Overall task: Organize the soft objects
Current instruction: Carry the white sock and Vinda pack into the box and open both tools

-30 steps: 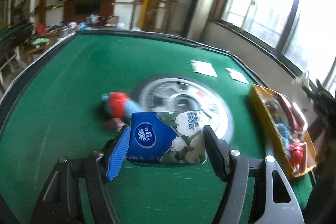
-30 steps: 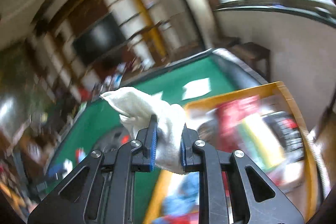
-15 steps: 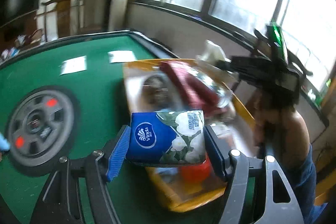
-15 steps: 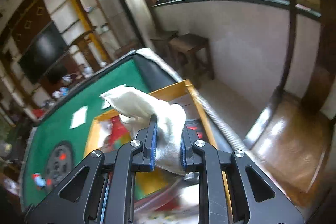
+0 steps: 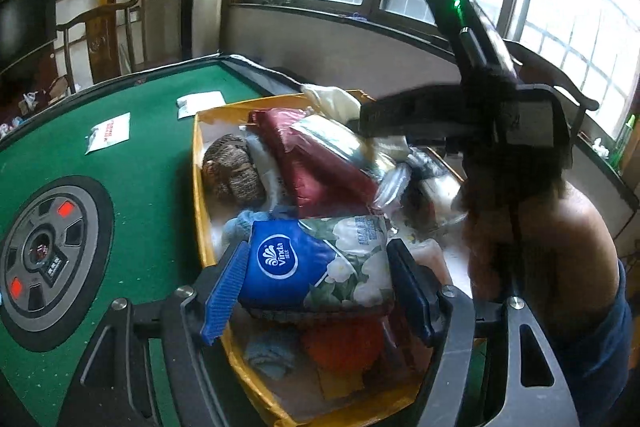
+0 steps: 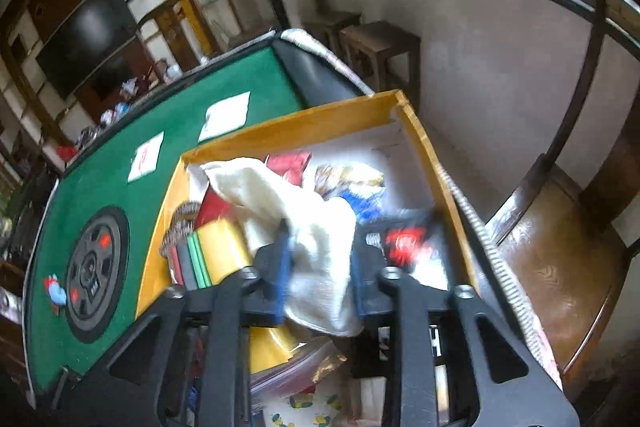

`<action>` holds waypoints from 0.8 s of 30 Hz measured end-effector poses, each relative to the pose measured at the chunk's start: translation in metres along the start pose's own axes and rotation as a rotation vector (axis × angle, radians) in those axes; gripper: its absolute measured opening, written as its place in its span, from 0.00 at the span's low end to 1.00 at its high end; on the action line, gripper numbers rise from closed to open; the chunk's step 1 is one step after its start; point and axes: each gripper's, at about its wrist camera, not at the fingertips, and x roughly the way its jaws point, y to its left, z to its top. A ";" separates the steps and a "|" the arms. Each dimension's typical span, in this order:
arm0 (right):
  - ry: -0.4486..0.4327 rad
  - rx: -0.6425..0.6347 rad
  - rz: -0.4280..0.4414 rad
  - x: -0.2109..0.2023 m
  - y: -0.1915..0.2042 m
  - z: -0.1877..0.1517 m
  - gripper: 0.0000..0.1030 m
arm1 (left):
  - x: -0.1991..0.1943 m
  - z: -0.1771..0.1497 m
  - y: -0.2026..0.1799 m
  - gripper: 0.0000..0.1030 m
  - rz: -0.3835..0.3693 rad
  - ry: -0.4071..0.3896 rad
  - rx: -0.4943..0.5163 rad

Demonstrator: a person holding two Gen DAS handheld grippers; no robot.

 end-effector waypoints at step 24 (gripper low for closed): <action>-0.223 0.046 0.119 -0.046 0.008 0.006 0.68 | -0.045 0.005 0.008 0.75 -0.043 -0.122 -0.042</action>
